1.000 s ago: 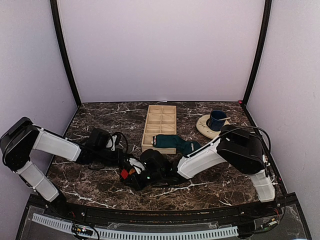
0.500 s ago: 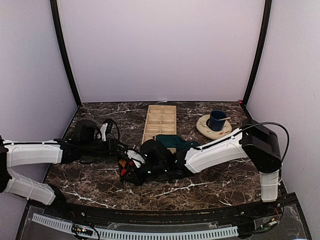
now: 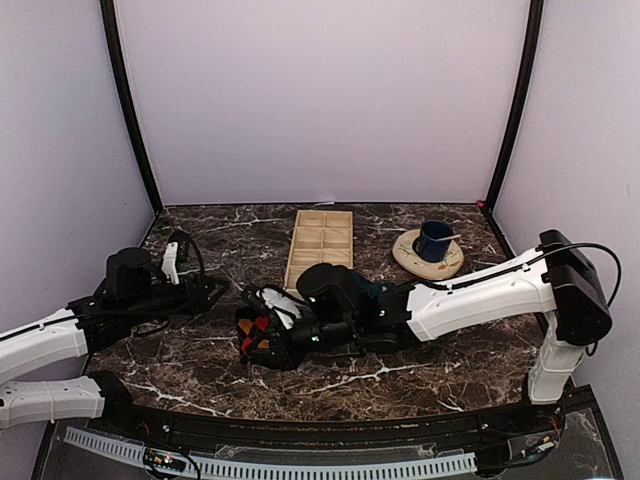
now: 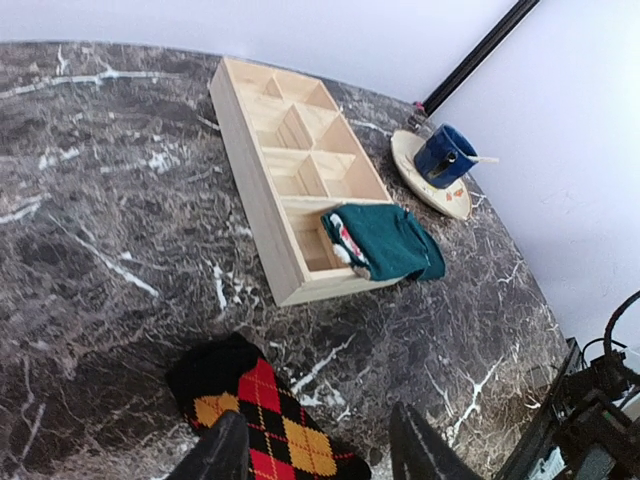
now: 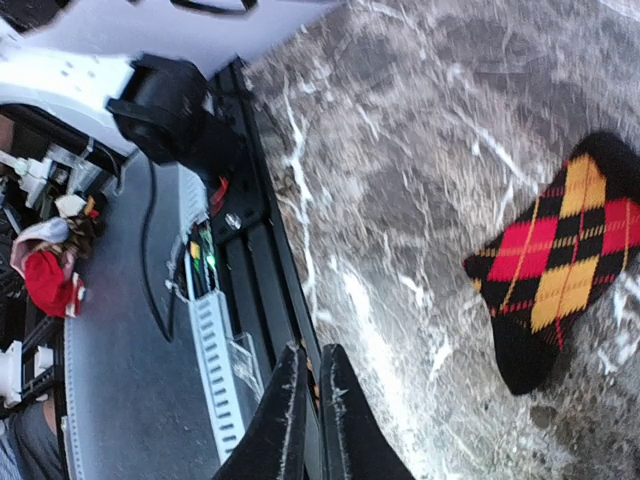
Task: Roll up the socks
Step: Roll the sock at the center of the board.
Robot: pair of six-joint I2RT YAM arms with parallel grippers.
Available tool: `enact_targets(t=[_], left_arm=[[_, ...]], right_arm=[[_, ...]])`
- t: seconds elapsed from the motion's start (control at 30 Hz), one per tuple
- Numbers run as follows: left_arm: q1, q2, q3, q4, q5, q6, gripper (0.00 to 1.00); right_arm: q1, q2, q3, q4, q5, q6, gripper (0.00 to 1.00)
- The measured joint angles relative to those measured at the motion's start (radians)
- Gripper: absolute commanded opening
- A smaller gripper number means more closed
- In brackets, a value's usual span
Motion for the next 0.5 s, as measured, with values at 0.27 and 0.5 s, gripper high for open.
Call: enact_targets(t=[0.27, 0.5], left_arm=[[0.000, -0.077, -0.011, -0.003, -0.092, 0.061, 0.69], [0.000, 0.065, 0.005, -0.024, -0.100, 0.055, 0.95]], right_arm=[[-0.030, -0.027, -0.006, 0.187, 0.000, 0.000, 0.06], [-0.153, -0.027, 0.015, 0.249, 0.002, 0.000, 0.06]])
